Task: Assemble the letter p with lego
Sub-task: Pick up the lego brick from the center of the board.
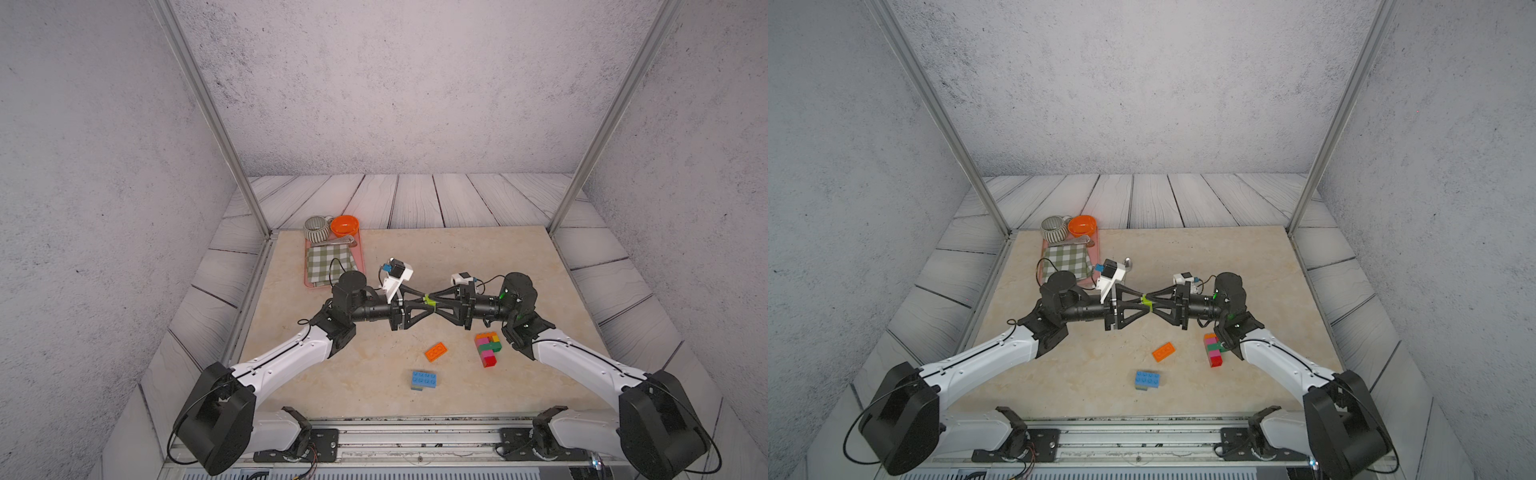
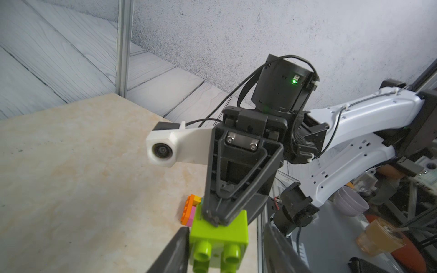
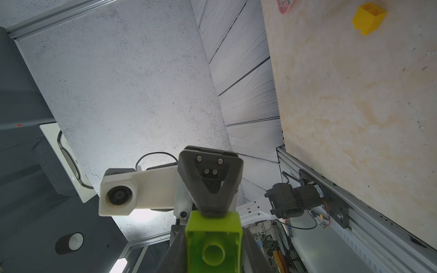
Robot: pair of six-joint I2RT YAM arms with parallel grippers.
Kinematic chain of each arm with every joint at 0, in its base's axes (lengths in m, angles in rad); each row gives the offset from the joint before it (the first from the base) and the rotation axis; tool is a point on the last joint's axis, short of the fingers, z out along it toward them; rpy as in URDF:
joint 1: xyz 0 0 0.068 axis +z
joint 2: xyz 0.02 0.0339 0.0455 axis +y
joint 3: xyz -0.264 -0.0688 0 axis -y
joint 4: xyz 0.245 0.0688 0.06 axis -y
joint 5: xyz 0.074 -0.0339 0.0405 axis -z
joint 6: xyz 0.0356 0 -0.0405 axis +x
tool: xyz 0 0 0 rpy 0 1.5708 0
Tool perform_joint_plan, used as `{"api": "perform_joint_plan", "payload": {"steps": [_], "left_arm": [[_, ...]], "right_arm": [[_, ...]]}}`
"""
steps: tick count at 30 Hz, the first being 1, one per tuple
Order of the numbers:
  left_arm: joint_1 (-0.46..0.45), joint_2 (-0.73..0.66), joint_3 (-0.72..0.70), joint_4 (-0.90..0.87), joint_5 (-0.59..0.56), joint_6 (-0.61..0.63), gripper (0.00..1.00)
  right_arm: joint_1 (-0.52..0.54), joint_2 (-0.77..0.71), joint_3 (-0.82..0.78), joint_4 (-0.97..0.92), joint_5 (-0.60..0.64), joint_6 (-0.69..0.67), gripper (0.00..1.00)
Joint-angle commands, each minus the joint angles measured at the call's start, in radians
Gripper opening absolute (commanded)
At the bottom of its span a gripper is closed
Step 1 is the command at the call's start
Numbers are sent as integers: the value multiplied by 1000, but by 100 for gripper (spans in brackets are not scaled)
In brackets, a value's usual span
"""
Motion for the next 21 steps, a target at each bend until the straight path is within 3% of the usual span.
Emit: {"api": "perform_joint_plan", "payload": {"steps": [1, 9, 12, 14, 17, 19, 21], "left_arm": [[-5, -7, 15, 6, 20, 11, 46], [-5, -9, 15, -11, 15, 2, 22], [-5, -21, 22, -47, -11, -15, 19], [-6, -43, 36, -131, -82, -36, 14], [-10, -84, 59, -297, -223, -106, 14], [-23, -102, 96, -480, -326, -143, 8], [-51, -109, 137, -658, -434, -182, 8]], "right_arm": [[5, 11, 21, 18, 18, -1, 29], [5, 22, 37, 17, 19, -4, 30], [5, 18, 61, -53, 21, -79, 48], [-4, -6, 100, -201, 24, -237, 61], [-47, -54, 188, -579, 65, -615, 76], [-79, -78, 253, -881, 172, -906, 85], [-95, -86, 288, -1045, 288, -1093, 89]]}}
